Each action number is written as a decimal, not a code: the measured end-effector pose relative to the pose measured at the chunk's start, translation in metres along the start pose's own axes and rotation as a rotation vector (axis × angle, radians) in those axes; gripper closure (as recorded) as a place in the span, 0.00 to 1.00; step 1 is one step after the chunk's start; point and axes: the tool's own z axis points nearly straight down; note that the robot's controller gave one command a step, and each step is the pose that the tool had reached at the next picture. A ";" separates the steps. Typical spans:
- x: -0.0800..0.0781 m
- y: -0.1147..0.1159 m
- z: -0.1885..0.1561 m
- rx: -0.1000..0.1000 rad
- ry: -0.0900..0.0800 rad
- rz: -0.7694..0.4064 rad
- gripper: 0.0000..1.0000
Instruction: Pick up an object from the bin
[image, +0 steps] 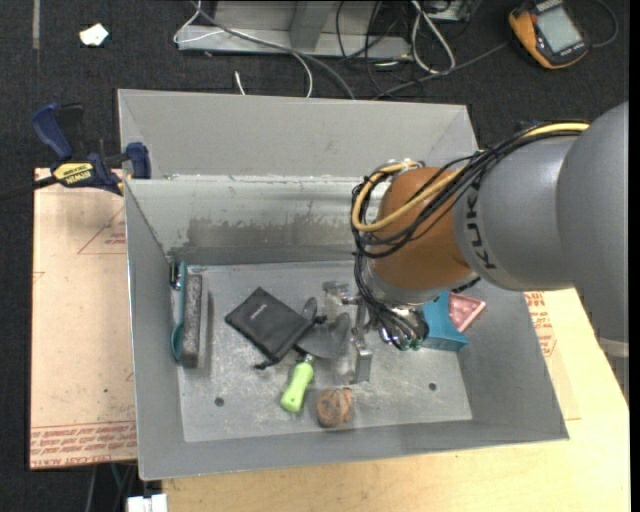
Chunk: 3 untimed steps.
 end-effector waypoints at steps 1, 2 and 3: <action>-0.005 0.041 0.012 -0.002 -0.003 0.011 0.00; -0.006 0.052 0.016 -0.001 -0.005 0.101 1.00; -0.006 0.052 0.015 -0.001 -0.006 0.101 1.00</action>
Offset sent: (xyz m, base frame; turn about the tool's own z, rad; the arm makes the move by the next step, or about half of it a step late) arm -0.0014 0.0511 -0.0170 0.1033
